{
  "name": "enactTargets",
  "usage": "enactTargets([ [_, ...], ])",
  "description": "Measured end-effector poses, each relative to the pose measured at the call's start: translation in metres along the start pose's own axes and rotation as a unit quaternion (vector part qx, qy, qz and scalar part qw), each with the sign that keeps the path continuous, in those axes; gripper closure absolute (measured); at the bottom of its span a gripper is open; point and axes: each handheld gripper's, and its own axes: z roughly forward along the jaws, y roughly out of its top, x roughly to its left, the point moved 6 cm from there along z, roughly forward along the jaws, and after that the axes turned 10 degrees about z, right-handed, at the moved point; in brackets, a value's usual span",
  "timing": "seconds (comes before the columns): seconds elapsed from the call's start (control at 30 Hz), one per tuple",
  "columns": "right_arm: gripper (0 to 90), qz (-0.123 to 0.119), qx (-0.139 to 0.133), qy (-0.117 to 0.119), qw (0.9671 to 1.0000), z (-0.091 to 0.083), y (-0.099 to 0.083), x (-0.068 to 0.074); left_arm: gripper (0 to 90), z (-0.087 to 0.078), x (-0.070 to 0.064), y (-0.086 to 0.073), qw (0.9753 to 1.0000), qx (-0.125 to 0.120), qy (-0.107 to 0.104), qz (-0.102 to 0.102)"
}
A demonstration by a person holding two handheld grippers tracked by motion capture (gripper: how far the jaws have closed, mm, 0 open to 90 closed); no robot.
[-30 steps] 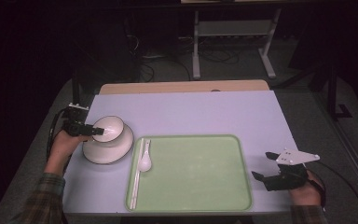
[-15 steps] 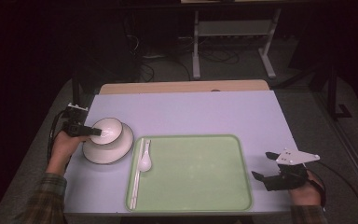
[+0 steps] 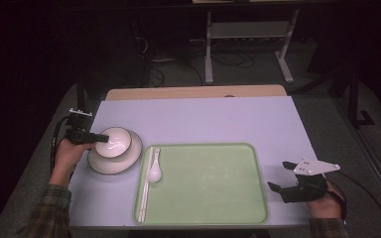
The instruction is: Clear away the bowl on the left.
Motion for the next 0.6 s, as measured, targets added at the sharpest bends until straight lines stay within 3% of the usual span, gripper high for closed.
enactTargets([
  [0.07, 13.2, 0.000, 0.001, 0.000, 1.0000, 0.000, 0.000, 0.000, 82.3, -0.001, -0.003, 0.002, 1.0000, -0.002, 0.005, 0.007],
  [0.3, 13.3, 0.000, 0.000, 0.000, 1.0000, 0.000, 0.000, 0.000, 82.3, -0.005, -0.018, 0.015, 0.9995, -0.022, -0.012, 0.021],
  [0.6, 13.3, 0.000, -0.003, 0.001, 1.0000, -0.001, 0.000, 0.000, 82.2, -0.005, -0.058, 0.047, 0.9961, -0.045, -0.044, 0.061],
])
